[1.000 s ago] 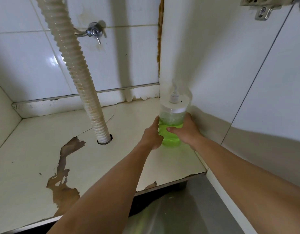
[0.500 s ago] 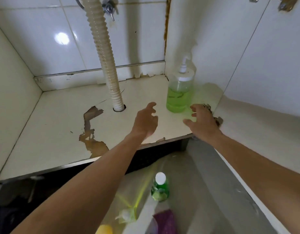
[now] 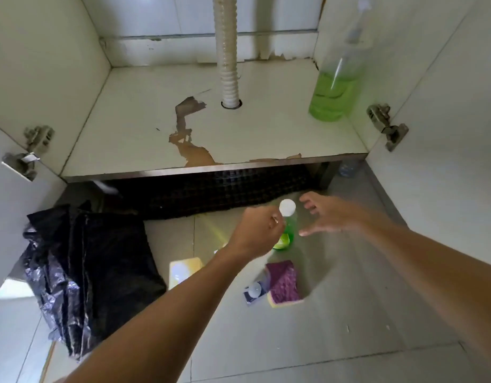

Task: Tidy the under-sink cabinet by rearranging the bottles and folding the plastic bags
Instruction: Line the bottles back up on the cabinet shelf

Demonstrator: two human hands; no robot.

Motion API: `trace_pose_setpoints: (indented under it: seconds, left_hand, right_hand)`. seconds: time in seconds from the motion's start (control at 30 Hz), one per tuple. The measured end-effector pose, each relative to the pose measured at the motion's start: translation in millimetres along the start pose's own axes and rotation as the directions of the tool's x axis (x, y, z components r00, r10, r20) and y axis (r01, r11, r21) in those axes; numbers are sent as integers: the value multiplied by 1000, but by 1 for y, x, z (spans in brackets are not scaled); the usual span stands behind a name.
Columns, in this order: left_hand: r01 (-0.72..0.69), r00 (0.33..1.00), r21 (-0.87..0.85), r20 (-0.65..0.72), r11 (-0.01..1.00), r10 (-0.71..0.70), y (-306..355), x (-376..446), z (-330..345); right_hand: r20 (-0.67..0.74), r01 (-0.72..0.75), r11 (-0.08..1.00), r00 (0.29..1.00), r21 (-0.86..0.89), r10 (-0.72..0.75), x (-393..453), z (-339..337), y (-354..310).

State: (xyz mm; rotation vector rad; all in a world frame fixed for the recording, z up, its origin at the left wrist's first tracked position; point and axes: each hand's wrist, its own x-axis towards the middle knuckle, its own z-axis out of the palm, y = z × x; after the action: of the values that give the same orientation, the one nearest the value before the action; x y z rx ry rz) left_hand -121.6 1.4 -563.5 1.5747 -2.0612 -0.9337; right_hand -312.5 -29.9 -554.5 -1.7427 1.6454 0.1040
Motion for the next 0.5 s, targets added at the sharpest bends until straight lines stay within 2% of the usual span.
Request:
trace_pose_setpoints:
  seconds: [0.1, 0.23, 0.3, 0.43, 0.5]
  left_hand:
    - [-3, 996, 103, 84, 995, -6, -34, -26, 20]
    - [144, 982, 57, 114, 988, -150, -63, -58, 44]
    - [177, 974, 35, 135, 984, -180, -71, -74, 59]
    - [251, 964, 78, 72, 965, -256, -93, -97, 84]
    - [292, 956, 101, -5, 951, -293, -94, -102, 95]
  right_hand:
    - [41, 70, 996, 997, 55, -73, 25, 12, 6]
    - [107, 157, 986, 981, 47, -161, 43, 31, 16]
    - [89, 176, 982, 979, 64, -182, 46, 36, 21]
    - [38, 203, 972, 977, 118, -209, 48, 41, 26]
    - [-14, 214, 963, 976, 166, -215, 45, 45, 25]
